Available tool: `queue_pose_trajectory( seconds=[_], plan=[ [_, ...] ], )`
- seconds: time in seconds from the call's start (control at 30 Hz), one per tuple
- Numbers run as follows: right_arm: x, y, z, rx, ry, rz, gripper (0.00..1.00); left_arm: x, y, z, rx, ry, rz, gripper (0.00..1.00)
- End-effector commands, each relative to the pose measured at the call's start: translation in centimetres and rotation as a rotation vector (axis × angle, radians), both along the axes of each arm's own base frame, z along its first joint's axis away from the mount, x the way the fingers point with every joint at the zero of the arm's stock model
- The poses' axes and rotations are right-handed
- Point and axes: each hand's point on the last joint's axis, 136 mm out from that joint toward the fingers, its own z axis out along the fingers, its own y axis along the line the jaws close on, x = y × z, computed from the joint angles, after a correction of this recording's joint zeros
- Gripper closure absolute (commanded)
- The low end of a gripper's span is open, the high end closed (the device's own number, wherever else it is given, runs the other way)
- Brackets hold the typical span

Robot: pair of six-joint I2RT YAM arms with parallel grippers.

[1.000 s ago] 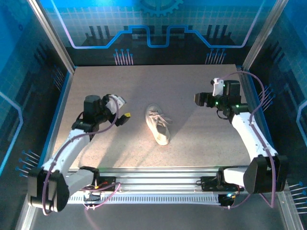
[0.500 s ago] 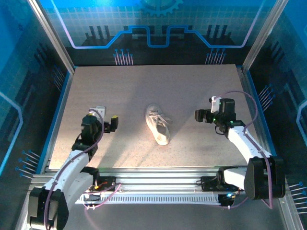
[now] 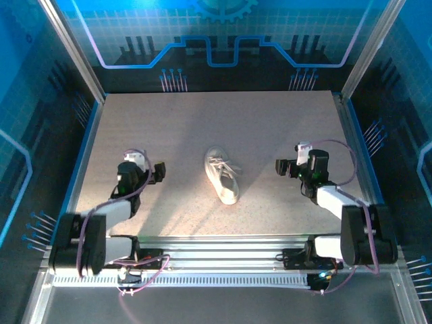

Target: Tie the shoes

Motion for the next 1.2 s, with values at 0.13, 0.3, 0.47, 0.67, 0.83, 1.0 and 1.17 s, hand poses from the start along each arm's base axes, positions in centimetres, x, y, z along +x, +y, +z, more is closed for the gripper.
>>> queue_pose_trajectory(
  seconds=[0.13,0.3,0.47,0.67,0.83,1.0,1.17],
  plan=[
    [3.7,0.5,2.4,-0.048,-0.240,0.059,0.00,5.1,-0.9,1.5,-0.022,-0.137,-0.073,0.01],
    [3.2,-1.1,2.1,-0.087,-0.318,-0.068,0.00,5.2,-1.1,1.7,-0.020,-0.138,-0.086,0.01],
    [3.8,-1.0,1.8,-0.137,-0.274,-0.094,0.00,5.2,-1.1,1.7,-0.017,-0.140,-0.086,0.01],
    [3.8,0.1,1.7,-0.161,-0.279,-0.051,0.00,5.2,-1.1,1.7,-0.017,-0.138,-0.085,0.01],
    [4.0,0.2,1.6,-0.150,-0.265,-0.032,0.00,5.2,-1.1,1.6,-0.017,-0.136,-0.085,0.01],
    [4.0,0.3,1.6,-0.142,-0.260,-0.019,0.00,5.2,-1.1,1.7,-0.018,-0.139,-0.086,0.01],
    [4.0,0.3,1.7,-0.141,-0.264,-0.021,0.00,5.2,-1.1,1.7,-0.017,-0.137,-0.085,0.01]
  ],
)
